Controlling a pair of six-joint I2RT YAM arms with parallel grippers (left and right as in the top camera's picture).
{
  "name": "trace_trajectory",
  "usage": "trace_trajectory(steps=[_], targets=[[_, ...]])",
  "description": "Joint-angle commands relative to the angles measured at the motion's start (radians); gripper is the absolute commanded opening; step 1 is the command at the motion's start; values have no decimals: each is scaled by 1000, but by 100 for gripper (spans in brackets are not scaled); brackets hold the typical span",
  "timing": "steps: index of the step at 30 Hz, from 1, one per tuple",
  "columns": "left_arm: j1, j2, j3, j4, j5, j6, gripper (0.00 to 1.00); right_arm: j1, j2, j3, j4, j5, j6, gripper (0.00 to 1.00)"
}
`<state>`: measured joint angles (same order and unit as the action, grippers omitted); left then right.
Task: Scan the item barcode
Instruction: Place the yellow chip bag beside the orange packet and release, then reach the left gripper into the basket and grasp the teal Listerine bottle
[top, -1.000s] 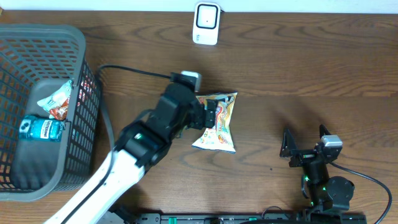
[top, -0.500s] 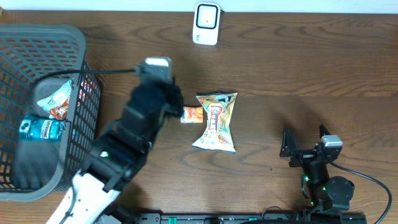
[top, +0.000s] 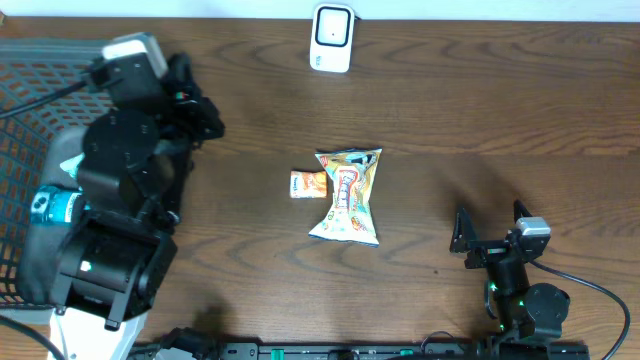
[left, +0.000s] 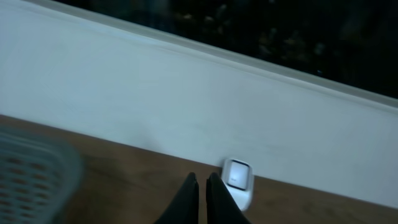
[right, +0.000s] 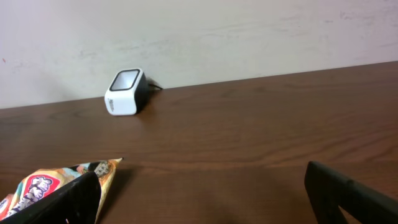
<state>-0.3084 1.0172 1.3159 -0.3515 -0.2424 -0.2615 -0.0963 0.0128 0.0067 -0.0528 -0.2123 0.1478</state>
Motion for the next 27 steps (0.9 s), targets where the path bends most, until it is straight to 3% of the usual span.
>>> trace_trajectory(steps=[1, 17, 26, 27], targets=[[72, -8, 32, 0, -14, 52, 8, 5, -2, -1, -4, 0, -11, 99], [417, 27, 46, -78, -14, 36, 13, 5, -2, -1, -4, 0, -11, 99], [667, 207, 46, -235, -13, -223, 13, 5, -2, -1, -4, 0, -11, 99], [687, 233, 46, -248, -13, -251, 21, 5, -2, -1, -4, 0, -11, 99]])
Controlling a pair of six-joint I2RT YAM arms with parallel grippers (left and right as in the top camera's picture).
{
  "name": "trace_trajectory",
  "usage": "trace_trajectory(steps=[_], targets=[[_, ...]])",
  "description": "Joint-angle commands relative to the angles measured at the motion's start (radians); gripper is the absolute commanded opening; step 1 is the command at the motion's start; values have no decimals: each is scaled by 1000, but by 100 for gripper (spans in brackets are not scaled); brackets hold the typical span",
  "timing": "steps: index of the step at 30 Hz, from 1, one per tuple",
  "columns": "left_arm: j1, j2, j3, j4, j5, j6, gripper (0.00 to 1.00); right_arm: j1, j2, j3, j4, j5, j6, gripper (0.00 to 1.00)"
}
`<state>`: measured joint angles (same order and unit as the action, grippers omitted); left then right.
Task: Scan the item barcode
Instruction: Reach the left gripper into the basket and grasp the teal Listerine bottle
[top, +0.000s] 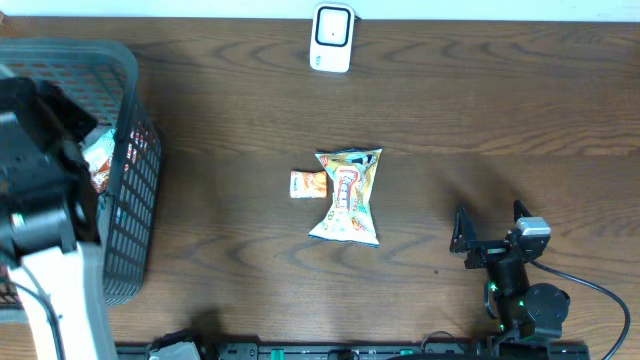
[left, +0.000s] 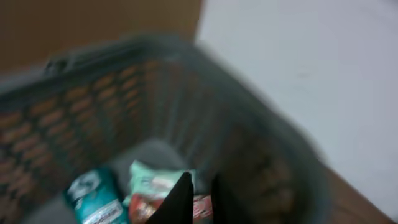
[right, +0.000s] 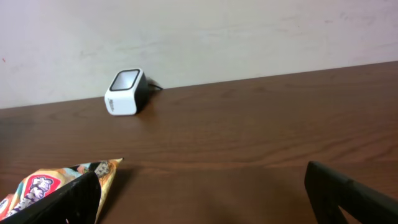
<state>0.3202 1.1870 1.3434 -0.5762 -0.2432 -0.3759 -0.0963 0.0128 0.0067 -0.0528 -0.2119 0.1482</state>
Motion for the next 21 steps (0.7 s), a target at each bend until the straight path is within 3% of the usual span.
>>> trace_trajectory(steps=[1, 5, 7, 12, 21], targets=[[77, 90, 18, -39, -12, -166, 29, 5, -2, -1, -4, 0, -11, 99], [136, 185, 18, -100, -13, -261, 68, 5, -2, -1, -4, 0, -11, 99], [165, 229, 18, -132, -12, -314, 79, 5, -2, -1, -4, 0, -11, 99], [245, 345, 18, -209, -11, -405, 82, 5, -2, -1, -4, 0, -11, 99], [300, 535, 18, -227, 5, -396, 82, 5, -2, -1, -4, 0, -11, 99]])
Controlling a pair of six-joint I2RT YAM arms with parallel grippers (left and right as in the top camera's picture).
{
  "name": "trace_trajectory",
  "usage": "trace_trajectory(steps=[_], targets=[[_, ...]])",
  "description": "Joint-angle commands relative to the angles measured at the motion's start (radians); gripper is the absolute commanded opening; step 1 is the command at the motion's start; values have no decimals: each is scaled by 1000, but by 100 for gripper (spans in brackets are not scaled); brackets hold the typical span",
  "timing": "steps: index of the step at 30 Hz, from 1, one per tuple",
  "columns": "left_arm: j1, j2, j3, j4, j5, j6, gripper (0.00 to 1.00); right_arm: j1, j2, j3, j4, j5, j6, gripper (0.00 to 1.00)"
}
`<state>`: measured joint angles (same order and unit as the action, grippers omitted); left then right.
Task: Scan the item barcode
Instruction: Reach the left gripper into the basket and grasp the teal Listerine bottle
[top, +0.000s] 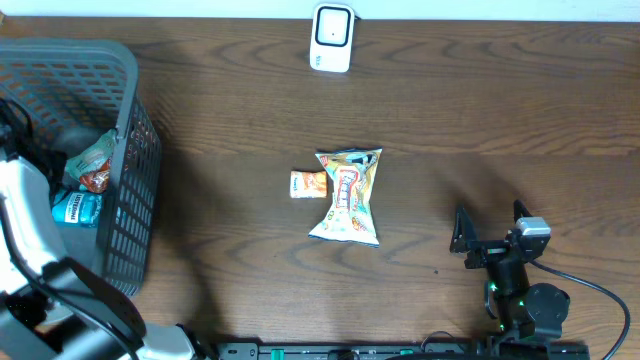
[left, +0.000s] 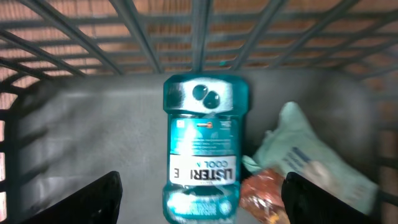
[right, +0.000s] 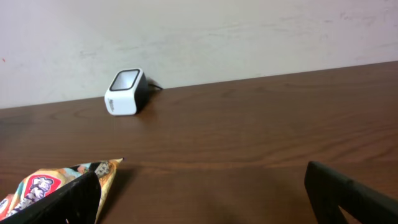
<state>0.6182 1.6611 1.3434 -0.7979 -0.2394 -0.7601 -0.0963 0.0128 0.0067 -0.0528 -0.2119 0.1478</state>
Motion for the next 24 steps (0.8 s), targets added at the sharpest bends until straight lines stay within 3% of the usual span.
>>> trace_trajectory(steps=[1, 18, 24], targets=[[2, 80, 18, -5, 3, -11, 82, 5, -2, -1, -4, 0, -11, 99], [3, 308, 18, 14, 14, -6, 82, 5, -2, -1, -4, 0, -11, 99], [4, 371, 13, 2, 14, 45, 82, 5, -2, -1, -4, 0, -11, 99]])
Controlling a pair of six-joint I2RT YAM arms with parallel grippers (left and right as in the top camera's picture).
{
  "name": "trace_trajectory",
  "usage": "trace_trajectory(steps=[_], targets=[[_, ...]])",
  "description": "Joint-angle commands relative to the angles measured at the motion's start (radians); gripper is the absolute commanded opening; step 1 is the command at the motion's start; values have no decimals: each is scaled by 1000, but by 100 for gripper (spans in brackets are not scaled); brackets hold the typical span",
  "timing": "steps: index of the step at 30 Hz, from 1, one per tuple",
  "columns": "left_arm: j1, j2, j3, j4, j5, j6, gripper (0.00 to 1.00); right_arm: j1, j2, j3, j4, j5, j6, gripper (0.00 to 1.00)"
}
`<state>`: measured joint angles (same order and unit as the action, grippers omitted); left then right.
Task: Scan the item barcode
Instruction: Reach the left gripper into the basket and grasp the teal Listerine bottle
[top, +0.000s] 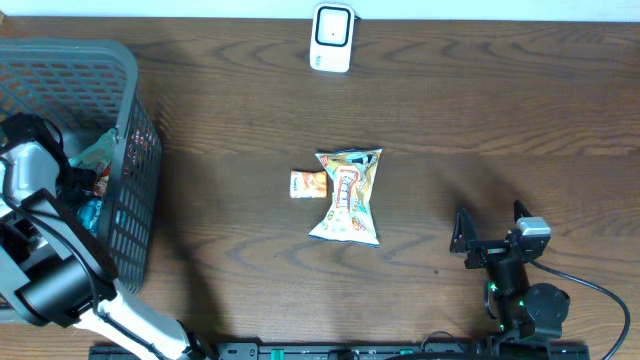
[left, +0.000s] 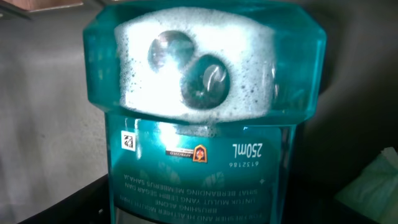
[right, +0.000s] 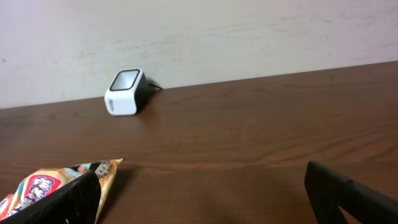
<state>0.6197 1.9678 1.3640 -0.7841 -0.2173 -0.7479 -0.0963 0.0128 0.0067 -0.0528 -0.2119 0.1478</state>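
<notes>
A teal mouthwash bottle (left: 205, 124) lies in the grey basket (top: 120, 60) and fills the left wrist view, its back label upside down. My left gripper (left: 199, 214) is down inside the basket, open, a dark finger (left: 59, 205) showing beside the bottle's left side. From overhead the left gripper (top: 68, 192) hides most of the bottle (top: 90, 214). The white scanner (top: 332, 38) stands at the table's far edge, also seen as the scanner (right: 126, 92). My right gripper (right: 205, 205) rests open and empty at the front right, seen from above as the right gripper (top: 492, 232).
A colourful snack bag (top: 348, 195) and a small orange packet (top: 309, 184) lie mid-table; the bag's corner (right: 56, 180) shows by my right gripper's left finger. Green and red packets (top: 103, 160) lie in the basket beside the bottle. The basket's wire walls hem in the left arm.
My left gripper has dropped closer to the mouthwash bottle, which now fills its view with the open fingers at its sides. The right arm and the table items have not moved.
My left gripper was shut, up over the table and facing the scanner. Then it pointed into the basket, still shut. Then it was open above the mouthwash bottle, and now it sits low around it. The right gripper stayed open and still throughout.
</notes>
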Motion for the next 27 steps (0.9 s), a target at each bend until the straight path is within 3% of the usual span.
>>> trace_trajectory(steps=[1, 2, 6, 8, 16, 24, 27], targets=[[3, 66, -8, -16, -8, 32, 82, 5, -2, -1, -4, 0, -11, 99], [4, 66, -8, -19, -9, 33, 80, 5, -2, -1, -4, 0, -11, 99], [4, 65, -8, -23, -9, 37, 54, 5, -2, -1, -4, 0, -11, 99], [4, 64, -8, -23, -9, 42, 46, 5, -2, -1, -4, 0, -11, 99], [4, -19, 0, -23, -8, 78, 42, 5, -2, -1, -4, 0, -11, 99], [4, -286, 5, -17, 12, 77, 40, 5, -2, -1, -4, 0, -11, 99], [4, -457, 5, 8, 94, 46, 40, 5, -2, -1, -4, 0, -11, 99]])
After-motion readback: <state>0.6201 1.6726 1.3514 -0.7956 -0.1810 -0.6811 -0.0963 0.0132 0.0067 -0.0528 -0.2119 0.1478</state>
